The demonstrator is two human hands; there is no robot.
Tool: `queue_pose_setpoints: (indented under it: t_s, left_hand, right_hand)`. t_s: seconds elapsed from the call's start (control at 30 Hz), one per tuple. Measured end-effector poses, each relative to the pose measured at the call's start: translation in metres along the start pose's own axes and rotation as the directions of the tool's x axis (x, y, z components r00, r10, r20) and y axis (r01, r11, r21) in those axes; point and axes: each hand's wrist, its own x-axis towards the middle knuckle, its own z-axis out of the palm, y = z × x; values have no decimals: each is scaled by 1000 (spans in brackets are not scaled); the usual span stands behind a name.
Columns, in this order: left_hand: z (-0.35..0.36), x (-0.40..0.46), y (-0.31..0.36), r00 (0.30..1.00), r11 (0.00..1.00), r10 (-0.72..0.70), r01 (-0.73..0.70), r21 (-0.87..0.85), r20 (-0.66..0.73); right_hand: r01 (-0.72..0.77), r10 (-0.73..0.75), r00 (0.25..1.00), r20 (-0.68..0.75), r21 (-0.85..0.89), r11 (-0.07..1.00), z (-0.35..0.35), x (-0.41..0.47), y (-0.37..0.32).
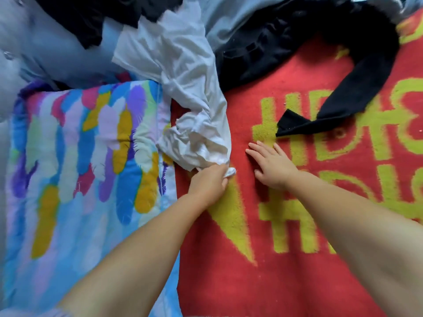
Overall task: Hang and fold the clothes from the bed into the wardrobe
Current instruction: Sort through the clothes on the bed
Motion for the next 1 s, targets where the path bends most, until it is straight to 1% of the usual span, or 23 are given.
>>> queue_pose_setpoints:
  t_s: [0.07,0.1,0.13,0.17,0.2,0.23,0.27,0.3,0.4,0.5,0.57,0.6,0.63,0.7,0.77,0.87,1.0]
  left_hand:
    - [-23,-25,19,999,999,13,-15,-42,-47]
    - [-42,-34,31,997,997,17,-23,-74,-79]
    - [-63,-42,44,995,993,34,-44,-105,-98]
    - [-86,-48,59,991,988,69,-84,-132,-113]
    - [-111,-52,75,985,980,113,-133,-152,-133]
    - [-137,-58,90,976,970,146,-174,-173,-160]
    - [-164,-63,105,968,958,165,-203,-203,-187]
    - [-191,-69,119,960,944,178,-229,-239,-216]
    - [-267,-90,147,922,904,189,-298,-307,-338]
    - [-332,-107,161,892,874,159,-326,-359,-424]
    - [-367,-113,169,886,890,167,-324,-320,-432]
    - [-382,-114,175,883,892,176,-330,-308,-435]
    - [-396,-117,183,880,875,183,-349,-335,-439]
    - [-420,-125,201,871,799,175,-398,-450,-459]
    - [-440,-135,218,864,749,161,-422,-511,-477]
    - [-465,-149,240,859,713,203,-458,-530,-470]
    - [-483,-158,268,838,698,246,-502,-510,-488]
  right_hand:
    - [-20,-6,989,146,175,984,-29,-17,-19]
    - [-13,-33,984,173,259,966,-47,-29,-31]
    - [6,-63,985,160,336,942,-67,-45,-44]
    - [30,-83,991,109,421,907,-89,-60,-57]
    - [87,-109,994,13,506,858,-114,-73,-69]
    - [157,-120,988,-102,552,819,-140,-83,-79]
    - [214,-122,972,-201,542,813,-167,-93,-87]
    - [223,-111,963,-246,496,839,-197,-102,-94]
    - [209,-111,956,-271,367,906,-284,-127,-101]
    - [204,-79,939,-336,357,912,-356,-157,-104]
    - [215,-70,927,-368,372,903,-393,-178,-111]
    - [225,-65,919,-388,385,895,-408,-187,-114]
    - [230,-50,910,-412,399,888,-422,-196,-117]
    - [240,-18,891,-453,438,866,-447,-217,-121]
    - [256,-2,882,-471,475,842,-467,-239,-123]
    - [273,21,860,-511,494,826,-494,-271,-125]
    - [289,75,799,-597,489,823,-517,-306,-125]
